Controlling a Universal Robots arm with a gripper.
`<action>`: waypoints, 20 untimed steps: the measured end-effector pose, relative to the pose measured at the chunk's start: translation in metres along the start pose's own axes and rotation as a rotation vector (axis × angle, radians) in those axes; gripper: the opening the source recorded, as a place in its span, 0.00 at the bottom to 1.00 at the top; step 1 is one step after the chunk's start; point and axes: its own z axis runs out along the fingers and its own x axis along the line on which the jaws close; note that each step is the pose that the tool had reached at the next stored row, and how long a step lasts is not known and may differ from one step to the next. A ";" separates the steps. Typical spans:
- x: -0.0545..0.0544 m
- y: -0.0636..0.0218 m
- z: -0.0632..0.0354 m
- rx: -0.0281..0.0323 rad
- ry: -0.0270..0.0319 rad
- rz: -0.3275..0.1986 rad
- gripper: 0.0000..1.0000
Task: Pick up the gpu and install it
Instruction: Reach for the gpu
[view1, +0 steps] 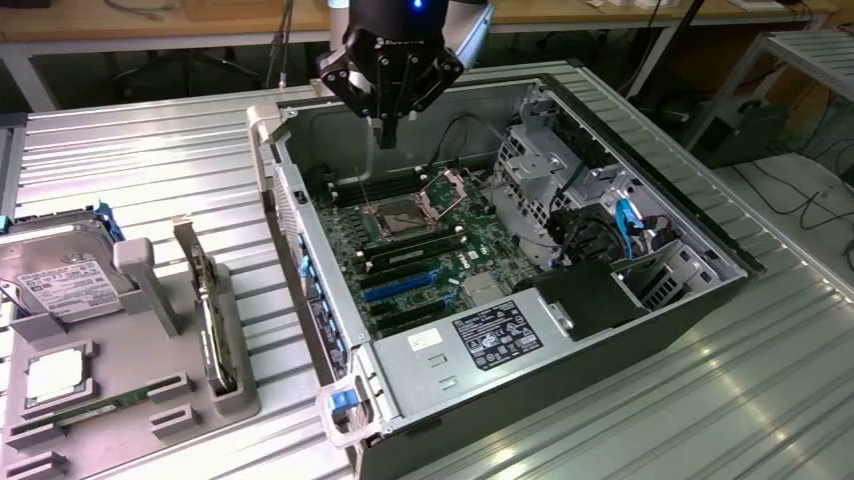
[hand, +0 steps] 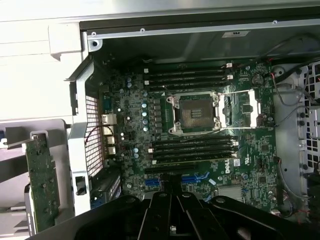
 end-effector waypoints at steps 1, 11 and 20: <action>0.001 -0.0001 0.0000 0.0000 0.0000 0.000 0.11; 0.004 -0.0005 -0.0001 0.0001 0.0001 0.000 0.11; 0.007 -0.0007 -0.0001 0.0000 0.0002 0.000 0.11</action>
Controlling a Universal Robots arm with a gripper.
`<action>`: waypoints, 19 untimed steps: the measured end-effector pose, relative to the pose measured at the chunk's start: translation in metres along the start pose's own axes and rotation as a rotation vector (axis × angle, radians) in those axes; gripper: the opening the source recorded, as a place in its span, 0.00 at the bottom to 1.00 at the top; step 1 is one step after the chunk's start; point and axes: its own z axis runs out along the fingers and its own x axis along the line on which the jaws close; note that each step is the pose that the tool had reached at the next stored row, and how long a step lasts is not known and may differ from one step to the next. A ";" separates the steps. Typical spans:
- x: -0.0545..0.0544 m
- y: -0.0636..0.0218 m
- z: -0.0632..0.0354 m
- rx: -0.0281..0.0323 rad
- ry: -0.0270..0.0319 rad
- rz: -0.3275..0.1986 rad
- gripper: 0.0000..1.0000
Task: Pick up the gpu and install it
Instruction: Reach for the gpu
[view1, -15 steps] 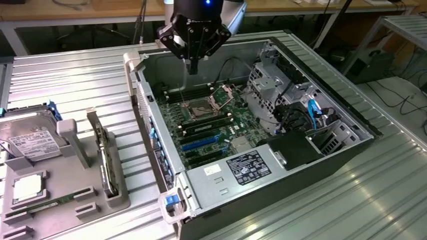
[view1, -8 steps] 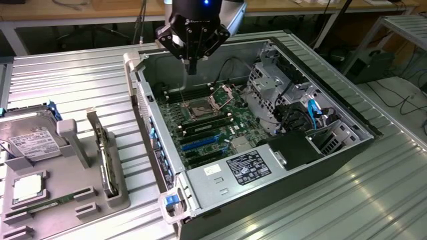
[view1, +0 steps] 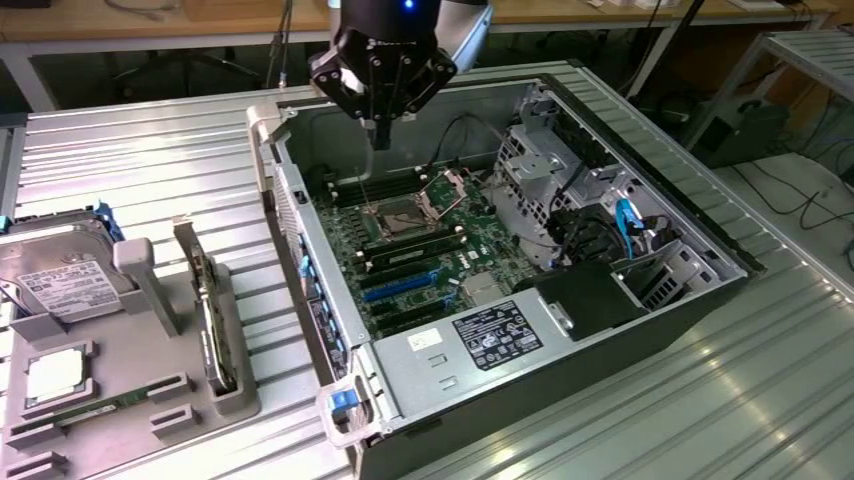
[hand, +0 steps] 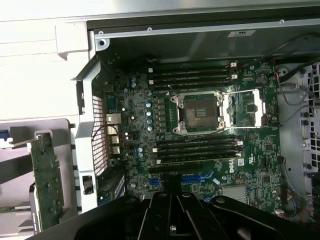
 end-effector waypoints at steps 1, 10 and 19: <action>0.000 0.0000 0.0000 -0.0001 0.0000 0.000 0.11; 0.006 -0.0006 -0.0001 0.0000 0.0003 0.000 0.11; 0.014 -0.0016 -0.0003 0.0000 0.0003 0.000 0.11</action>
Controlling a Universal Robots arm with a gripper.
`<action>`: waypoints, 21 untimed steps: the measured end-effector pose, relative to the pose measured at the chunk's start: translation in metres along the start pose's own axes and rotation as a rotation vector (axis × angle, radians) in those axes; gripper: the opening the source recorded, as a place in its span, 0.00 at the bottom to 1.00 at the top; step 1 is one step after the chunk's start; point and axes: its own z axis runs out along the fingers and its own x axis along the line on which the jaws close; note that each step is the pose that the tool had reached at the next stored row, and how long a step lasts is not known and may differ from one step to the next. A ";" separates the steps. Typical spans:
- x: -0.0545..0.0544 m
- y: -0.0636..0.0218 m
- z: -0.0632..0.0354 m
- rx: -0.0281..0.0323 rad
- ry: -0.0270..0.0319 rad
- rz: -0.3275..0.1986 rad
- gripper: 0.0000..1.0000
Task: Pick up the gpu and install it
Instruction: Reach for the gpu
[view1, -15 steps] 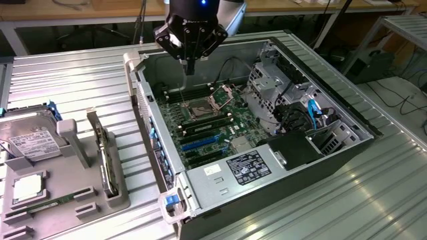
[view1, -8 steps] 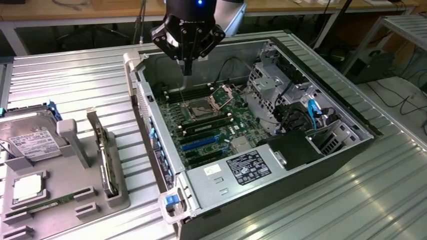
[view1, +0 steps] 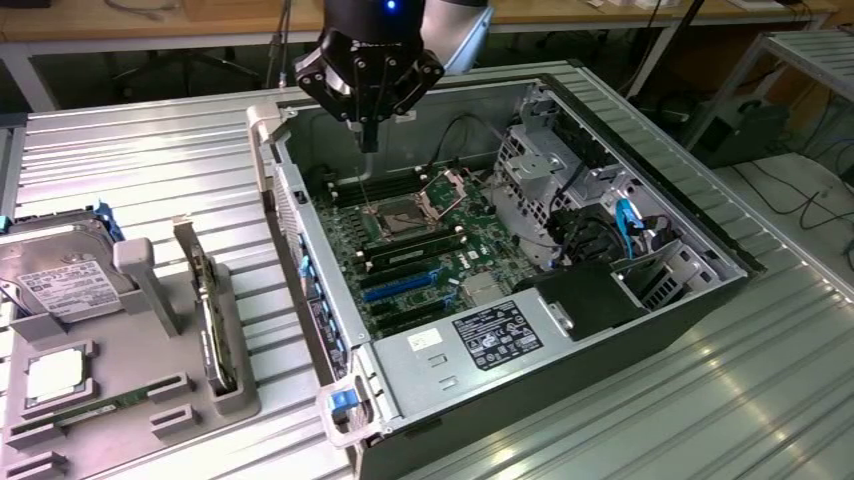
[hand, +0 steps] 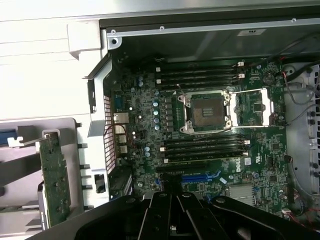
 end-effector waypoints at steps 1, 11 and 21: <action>0.001 -0.0001 -0.0001 0.0001 0.0001 0.000 0.11; 0.011 -0.0020 -0.0004 0.0000 0.0001 0.000 0.11; 0.020 -0.0033 -0.0006 0.0002 0.0005 0.000 0.11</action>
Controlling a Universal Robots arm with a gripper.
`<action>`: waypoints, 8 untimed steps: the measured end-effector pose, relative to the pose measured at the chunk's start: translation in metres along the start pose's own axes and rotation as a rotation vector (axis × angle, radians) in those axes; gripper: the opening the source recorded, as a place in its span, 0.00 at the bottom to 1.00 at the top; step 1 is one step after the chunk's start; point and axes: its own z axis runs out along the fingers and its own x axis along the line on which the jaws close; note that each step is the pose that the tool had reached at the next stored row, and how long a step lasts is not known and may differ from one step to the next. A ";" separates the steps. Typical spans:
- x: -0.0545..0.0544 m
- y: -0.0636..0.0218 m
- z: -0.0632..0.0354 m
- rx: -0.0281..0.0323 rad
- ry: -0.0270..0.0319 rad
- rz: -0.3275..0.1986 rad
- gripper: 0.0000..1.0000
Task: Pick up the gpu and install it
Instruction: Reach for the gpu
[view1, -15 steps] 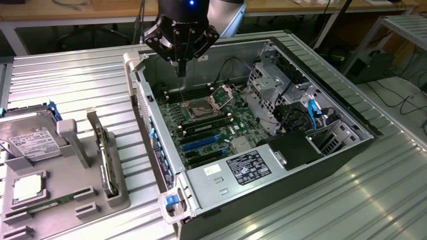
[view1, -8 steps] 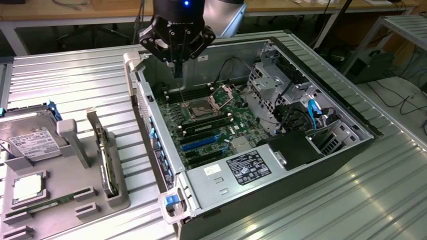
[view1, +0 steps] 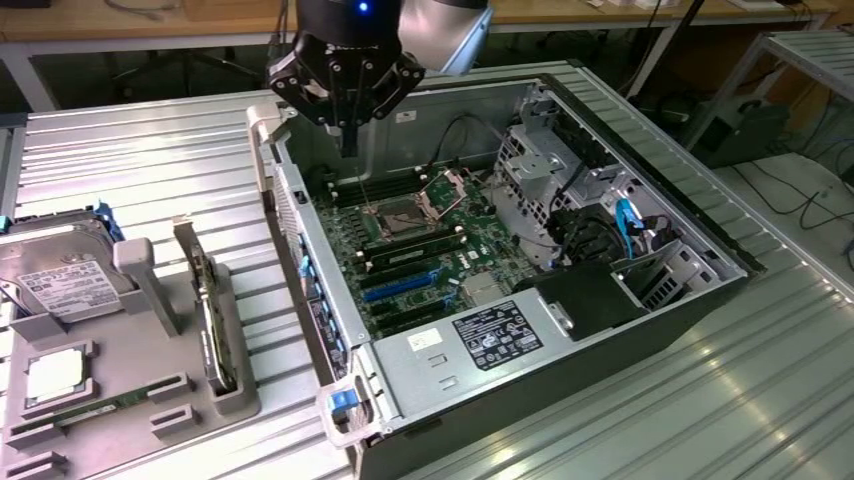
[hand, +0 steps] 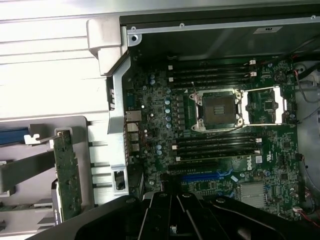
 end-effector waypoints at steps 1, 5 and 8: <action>0.001 -0.0001 0.0000 -0.0001 0.0000 0.000 0.11; 0.005 -0.0007 -0.0001 0.0000 0.0001 0.000 0.11; 0.008 -0.0012 -0.0002 -0.0001 0.0002 0.000 0.11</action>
